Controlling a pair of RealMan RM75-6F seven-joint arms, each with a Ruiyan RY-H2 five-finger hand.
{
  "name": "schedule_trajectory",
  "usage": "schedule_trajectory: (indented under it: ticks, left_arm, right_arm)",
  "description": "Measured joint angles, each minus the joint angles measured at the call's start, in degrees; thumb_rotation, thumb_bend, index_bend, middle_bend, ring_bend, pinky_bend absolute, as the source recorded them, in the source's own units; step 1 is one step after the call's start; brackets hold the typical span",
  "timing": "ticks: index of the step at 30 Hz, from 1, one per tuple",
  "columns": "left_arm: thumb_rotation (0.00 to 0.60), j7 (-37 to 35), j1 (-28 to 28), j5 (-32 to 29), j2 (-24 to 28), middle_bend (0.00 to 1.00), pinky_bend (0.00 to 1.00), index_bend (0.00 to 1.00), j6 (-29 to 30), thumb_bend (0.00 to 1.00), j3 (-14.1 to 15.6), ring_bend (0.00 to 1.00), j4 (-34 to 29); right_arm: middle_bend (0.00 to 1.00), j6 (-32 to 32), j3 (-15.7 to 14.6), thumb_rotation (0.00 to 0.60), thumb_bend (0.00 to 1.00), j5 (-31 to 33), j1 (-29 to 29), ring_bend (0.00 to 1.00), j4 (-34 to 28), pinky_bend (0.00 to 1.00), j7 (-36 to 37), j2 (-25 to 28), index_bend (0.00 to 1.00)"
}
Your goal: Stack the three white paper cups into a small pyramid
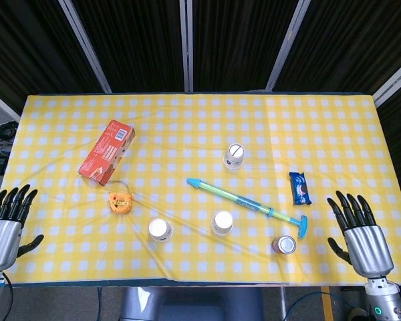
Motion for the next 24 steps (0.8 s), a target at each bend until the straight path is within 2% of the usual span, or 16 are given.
schedule_trajectory:
  ticks: [24]
  left_arm:
    - [0.600, -0.4, -0.4, 1.2, 0.5, 0.00, 0.00, 0.00, -0.2, 0.01, 0.4, 0.00, -0.5]
  right_arm:
    - [0.00, -0.7, -0.5, 0.600, 0.14, -0.4, 0.2, 0.00, -0.1, 0.00, -0.5, -0.2, 0.05]
